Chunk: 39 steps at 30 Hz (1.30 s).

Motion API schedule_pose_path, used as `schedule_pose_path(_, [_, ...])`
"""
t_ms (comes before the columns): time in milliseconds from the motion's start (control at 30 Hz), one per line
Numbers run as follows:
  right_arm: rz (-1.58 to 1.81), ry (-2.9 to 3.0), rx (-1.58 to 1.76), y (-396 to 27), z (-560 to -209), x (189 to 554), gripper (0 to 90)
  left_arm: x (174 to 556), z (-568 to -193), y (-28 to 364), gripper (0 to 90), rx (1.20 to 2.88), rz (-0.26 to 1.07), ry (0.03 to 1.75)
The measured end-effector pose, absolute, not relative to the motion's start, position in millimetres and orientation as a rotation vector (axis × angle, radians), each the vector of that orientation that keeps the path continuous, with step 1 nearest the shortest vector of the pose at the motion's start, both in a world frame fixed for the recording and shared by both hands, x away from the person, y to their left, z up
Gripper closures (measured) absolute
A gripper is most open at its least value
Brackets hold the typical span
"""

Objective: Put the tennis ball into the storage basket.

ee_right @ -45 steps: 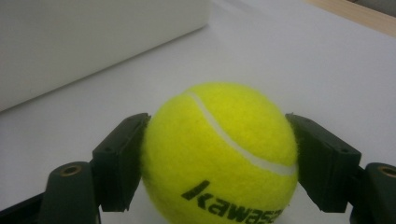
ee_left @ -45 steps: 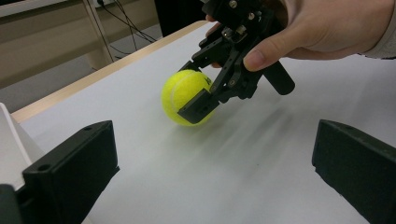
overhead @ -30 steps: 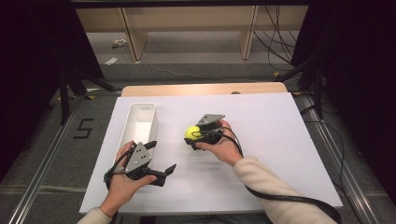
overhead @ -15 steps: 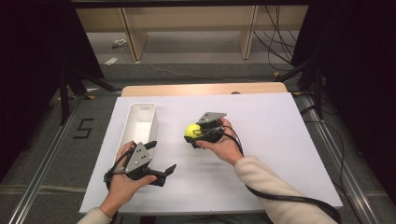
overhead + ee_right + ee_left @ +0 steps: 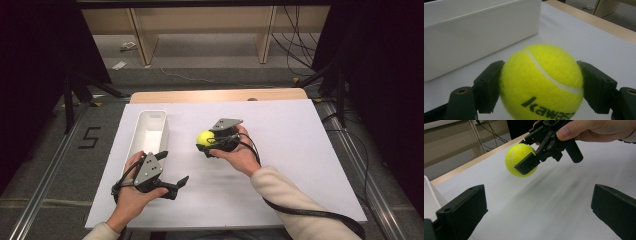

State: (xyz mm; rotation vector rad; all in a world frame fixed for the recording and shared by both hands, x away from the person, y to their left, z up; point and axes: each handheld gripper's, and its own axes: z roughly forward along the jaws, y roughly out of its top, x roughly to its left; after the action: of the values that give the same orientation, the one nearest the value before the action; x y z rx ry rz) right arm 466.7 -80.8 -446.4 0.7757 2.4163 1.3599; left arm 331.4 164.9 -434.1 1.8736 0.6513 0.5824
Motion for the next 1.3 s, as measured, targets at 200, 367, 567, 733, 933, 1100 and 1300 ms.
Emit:
schedule_pose_path(200, [1.367, 2.407, 0.772, -81, -443, 467, 25.7, 331, -434, 165, 0.0, 1.874, 0.583, 0.651])
schedule_pose_path(367, [1.370, 2.403, 0.771, -80, -441, 466, 25.7, 332, -434, 165, 0.0, 1.874, 0.581, 0.650])
schedule_pose_path(567, [1.374, 2.399, 0.770, -79, -439, 466, 25.7, 332, -434, 165, 0.0, 1.874, 0.580, 0.651])
schedule_pose_path(733, [1.382, 2.400, 0.763, -77, -437, 465, 25.7, 332, -434, 165, 0.0, 1.874, 0.579, 0.650])
schedule_pose_path(933, [1.386, 2.403, 0.769, -75, -436, 466, 25.7, 332, -434, 165, 0.0, 1.873, 0.580, 0.650])
schedule_pose_path(1100, [1.386, 2.400, 0.769, -74, -434, 466, 25.7, 332, -434, 165, 0.0, 1.873, 0.580, 0.649])
schedule_pose_path(1300, [1.387, 2.397, 0.767, -72, -431, 467, 25.7, 332, -434, 165, 0.0, 1.873, 0.581, 0.649])
